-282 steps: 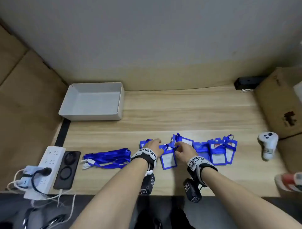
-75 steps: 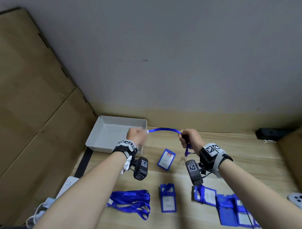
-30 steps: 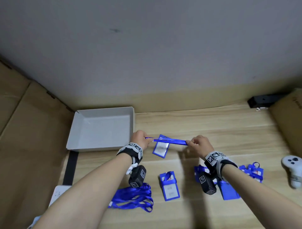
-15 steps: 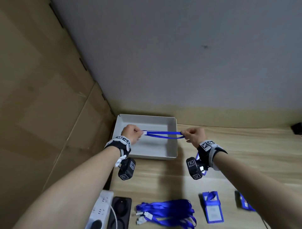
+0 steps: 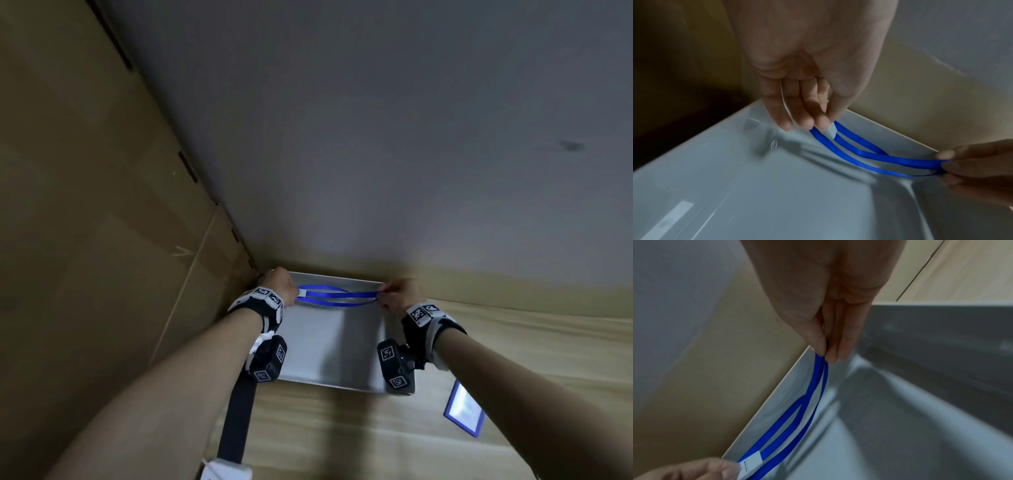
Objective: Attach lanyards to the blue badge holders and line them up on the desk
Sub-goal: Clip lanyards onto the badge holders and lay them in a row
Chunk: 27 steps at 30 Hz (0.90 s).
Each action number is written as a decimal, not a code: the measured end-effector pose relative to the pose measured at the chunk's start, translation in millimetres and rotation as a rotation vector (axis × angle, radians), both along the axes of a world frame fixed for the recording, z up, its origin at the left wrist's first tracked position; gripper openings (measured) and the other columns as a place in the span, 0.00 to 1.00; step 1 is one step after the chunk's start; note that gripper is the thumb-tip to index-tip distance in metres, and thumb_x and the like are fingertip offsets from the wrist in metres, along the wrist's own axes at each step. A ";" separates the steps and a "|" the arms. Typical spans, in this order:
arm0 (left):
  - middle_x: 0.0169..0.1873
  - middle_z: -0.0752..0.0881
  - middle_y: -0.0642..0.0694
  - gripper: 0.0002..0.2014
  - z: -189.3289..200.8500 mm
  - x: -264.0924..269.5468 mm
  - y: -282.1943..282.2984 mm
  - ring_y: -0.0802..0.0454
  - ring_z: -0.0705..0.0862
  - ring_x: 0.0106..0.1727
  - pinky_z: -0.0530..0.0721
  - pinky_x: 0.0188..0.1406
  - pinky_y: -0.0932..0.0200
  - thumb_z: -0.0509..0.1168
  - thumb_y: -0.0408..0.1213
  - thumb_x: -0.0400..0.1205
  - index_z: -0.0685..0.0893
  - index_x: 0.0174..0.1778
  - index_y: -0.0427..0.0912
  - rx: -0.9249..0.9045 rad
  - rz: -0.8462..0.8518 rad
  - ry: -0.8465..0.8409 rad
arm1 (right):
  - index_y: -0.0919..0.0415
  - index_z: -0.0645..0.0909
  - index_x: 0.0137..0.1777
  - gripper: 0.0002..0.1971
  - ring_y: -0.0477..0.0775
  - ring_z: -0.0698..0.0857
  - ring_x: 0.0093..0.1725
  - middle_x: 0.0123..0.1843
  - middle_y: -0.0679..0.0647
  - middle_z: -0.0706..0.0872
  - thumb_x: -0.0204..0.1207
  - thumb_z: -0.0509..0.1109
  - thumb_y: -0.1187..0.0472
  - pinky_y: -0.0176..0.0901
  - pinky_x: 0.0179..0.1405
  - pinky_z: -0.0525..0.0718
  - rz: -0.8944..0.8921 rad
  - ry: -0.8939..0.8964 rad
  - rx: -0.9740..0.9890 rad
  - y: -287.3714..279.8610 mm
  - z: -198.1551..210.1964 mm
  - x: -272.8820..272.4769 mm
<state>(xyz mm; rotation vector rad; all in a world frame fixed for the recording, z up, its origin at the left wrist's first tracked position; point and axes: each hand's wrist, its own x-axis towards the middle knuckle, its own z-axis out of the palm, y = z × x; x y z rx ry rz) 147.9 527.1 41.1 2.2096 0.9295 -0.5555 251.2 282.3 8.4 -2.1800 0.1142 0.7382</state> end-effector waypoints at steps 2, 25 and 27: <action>0.34 0.91 0.38 0.07 -8.8 4.7 3.4 0.44 0.89 0.34 0.92 0.40 0.47 0.66 0.31 0.75 0.87 0.33 0.36 0.006 -0.003 0.035 | 0.54 0.87 0.25 0.10 0.55 0.84 0.27 0.24 0.55 0.85 0.63 0.76 0.68 0.50 0.37 0.88 0.027 0.011 -0.030 5.6 -10.4 2.2; 0.29 0.89 0.42 0.06 25.7 -68.5 -136.7 0.52 0.82 0.26 0.77 0.24 0.65 0.66 0.35 0.79 0.85 0.37 0.40 -0.409 -0.270 -0.166 | 0.71 0.85 0.45 0.07 0.48 0.81 0.18 0.31 0.63 0.86 0.78 0.65 0.71 0.35 0.21 0.83 -0.020 -0.026 0.144 -124.4 55.8 -111.2; 0.27 0.89 0.41 0.06 15.6 -88.6 -159.1 0.52 0.81 0.24 0.77 0.22 0.66 0.66 0.33 0.78 0.86 0.36 0.39 -0.429 -0.369 -0.120 | 0.71 0.85 0.44 0.08 0.50 0.80 0.19 0.31 0.64 0.85 0.77 0.64 0.70 0.36 0.21 0.80 -0.036 -0.028 0.129 -144.7 48.5 -140.1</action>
